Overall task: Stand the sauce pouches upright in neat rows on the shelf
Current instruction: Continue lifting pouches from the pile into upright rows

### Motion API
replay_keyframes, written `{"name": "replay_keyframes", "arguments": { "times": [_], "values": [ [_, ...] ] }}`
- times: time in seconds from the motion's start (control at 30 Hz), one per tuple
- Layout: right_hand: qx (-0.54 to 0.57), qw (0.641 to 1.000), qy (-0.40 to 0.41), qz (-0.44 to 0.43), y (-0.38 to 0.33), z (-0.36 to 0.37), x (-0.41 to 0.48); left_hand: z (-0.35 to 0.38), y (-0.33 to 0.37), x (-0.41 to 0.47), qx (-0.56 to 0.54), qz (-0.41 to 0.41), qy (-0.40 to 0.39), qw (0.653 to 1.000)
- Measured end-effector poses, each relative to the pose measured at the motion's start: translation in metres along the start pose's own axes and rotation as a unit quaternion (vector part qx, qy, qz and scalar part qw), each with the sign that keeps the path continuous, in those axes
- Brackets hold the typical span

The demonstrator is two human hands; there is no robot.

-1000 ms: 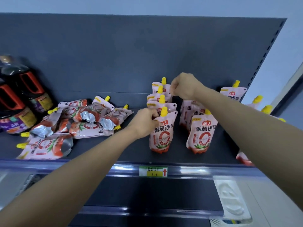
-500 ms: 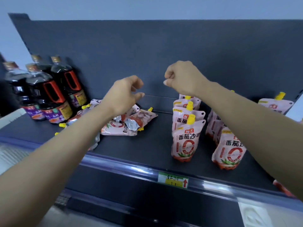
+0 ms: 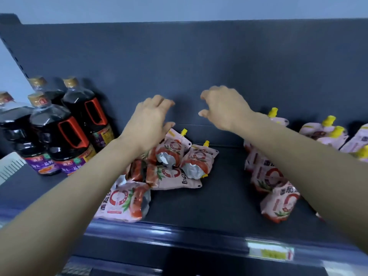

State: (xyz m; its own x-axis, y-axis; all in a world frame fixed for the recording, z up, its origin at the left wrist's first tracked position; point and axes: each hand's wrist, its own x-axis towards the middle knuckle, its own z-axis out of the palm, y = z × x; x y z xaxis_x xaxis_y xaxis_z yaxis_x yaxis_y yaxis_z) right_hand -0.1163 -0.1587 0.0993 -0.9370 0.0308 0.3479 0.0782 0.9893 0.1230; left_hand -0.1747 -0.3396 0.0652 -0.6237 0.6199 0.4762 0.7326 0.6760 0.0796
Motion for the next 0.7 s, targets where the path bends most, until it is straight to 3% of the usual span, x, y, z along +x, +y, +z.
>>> {"name": "replay_keyframes", "arguments": {
  "times": [0.13, 0.33, 0.5, 0.7],
  "values": [
    [-0.038, 0.999, -0.005, 0.018, -0.018, 0.018, 0.018, 0.014, -0.032, 0.016, 0.054, 0.063, -0.010, 0.997],
    [-0.005, 0.986, -0.125, 0.113, -0.024, 0.065, 0.028, 0.058, -0.061, 0.038, 0.038, 0.085, -0.115, 0.989],
    [0.116, 0.935, -0.240, 0.233, -0.012, 0.114, 0.025, 0.101, -0.072, 0.054, -0.024, 0.060, -0.229, 0.971],
    [0.153, 0.877, -0.327, 0.318, 0.002, 0.152, 0.022, 0.139, -0.080, 0.069, -0.022, 0.079, -0.256, 0.963]
  ]
}}
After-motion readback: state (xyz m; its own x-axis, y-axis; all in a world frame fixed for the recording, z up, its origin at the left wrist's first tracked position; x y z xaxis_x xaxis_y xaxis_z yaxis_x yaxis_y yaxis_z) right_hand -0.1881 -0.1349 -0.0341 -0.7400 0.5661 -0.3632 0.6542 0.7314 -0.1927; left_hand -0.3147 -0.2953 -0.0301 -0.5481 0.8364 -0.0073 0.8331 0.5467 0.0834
